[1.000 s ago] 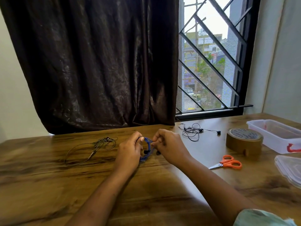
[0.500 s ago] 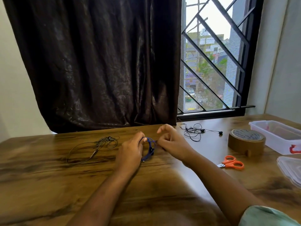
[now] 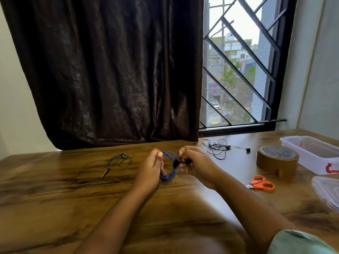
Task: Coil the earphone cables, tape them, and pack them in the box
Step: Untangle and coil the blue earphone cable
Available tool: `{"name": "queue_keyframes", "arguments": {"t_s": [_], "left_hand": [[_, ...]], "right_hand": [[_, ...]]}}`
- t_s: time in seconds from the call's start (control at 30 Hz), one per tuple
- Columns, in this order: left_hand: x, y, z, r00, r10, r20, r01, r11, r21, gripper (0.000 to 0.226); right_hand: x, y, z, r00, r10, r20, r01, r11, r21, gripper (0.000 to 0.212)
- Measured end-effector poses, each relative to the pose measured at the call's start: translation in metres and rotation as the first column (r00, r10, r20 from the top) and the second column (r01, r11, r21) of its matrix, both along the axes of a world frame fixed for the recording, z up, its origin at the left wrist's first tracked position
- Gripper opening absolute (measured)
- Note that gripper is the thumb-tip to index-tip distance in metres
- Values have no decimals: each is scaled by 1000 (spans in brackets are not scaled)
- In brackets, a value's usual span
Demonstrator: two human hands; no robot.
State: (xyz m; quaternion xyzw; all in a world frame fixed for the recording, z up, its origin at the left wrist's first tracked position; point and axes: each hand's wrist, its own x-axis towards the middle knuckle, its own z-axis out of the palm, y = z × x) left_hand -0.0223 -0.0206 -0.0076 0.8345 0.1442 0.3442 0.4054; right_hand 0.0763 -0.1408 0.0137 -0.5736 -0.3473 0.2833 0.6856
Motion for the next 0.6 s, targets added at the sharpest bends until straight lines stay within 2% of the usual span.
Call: {"name": "queue_keyframes", "arguments": {"t_s": [0.07, 0.13, 0.2, 0.33, 0.4, 0.5, 0.6], "left_hand": [[-4, 5, -3, 995, 40, -94, -17, 970, 241, 24], [-6, 5, -5, 986, 69, -151, -18, 949, 314, 21], [-6, 1, -4, 983, 72, -170, -14, 947, 321, 21], [-5, -1, -1, 981, -12, -196, 34, 994, 106, 20], [-5, -1, 0, 979, -57, -196, 50, 998, -42, 23], [-4, -6, 4, 989, -112, -99, 74, 942, -328, 23], [-5, -9, 11, 995, -104, 3, 92, 868, -488, 22]], "right_hand": [[2, 1, -2, 986, -7, 166, 14, 999, -40, 28], [3, 1, -5, 940, -16, 341, 38, 997, -60, 26], [3, 3, -7, 861, -46, 506, 78, 996, -41, 28], [-3, 9, -10, 798, -55, 600, 87, 996, -24, 28], [-5, 10, -9, 840, -69, 538, 87, 996, -8, 31], [-6, 8, -4, 946, -37, 323, 43, 999, -13, 30], [-3, 4, -2, 953, -59, 297, 86, 993, -80, 28]]}}
